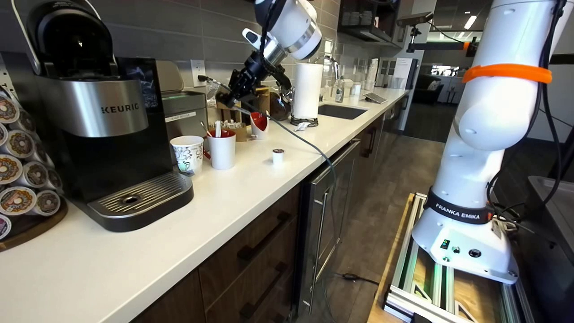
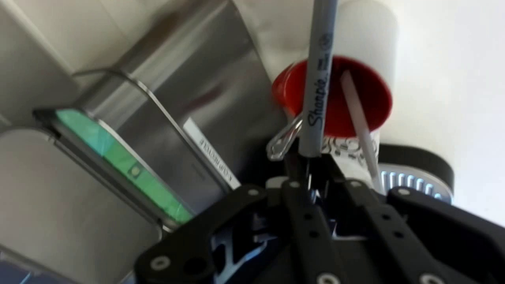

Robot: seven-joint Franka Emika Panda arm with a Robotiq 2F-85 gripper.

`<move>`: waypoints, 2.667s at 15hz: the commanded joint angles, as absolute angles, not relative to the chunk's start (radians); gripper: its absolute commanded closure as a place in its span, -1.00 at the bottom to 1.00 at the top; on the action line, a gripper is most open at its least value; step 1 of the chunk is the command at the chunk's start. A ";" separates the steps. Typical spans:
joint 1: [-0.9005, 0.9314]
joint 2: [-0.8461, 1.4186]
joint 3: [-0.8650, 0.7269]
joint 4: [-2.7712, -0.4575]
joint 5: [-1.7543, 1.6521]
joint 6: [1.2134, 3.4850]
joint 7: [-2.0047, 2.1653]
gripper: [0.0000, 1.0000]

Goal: Put the pen in the mug on the left.

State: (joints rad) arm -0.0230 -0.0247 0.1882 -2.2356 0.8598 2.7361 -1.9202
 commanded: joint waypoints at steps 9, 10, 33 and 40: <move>0.002 0.072 0.068 -2.165 1.748 2.288 -2.655 0.92; -0.005 0.095 0.052 -2.176 1.779 2.216 -2.686 0.92; -0.018 -0.312 0.022 -2.582 1.183 2.183 -2.625 -1.00; -0.010 -0.386 -0.023 -2.592 0.915 2.169 -2.639 -1.00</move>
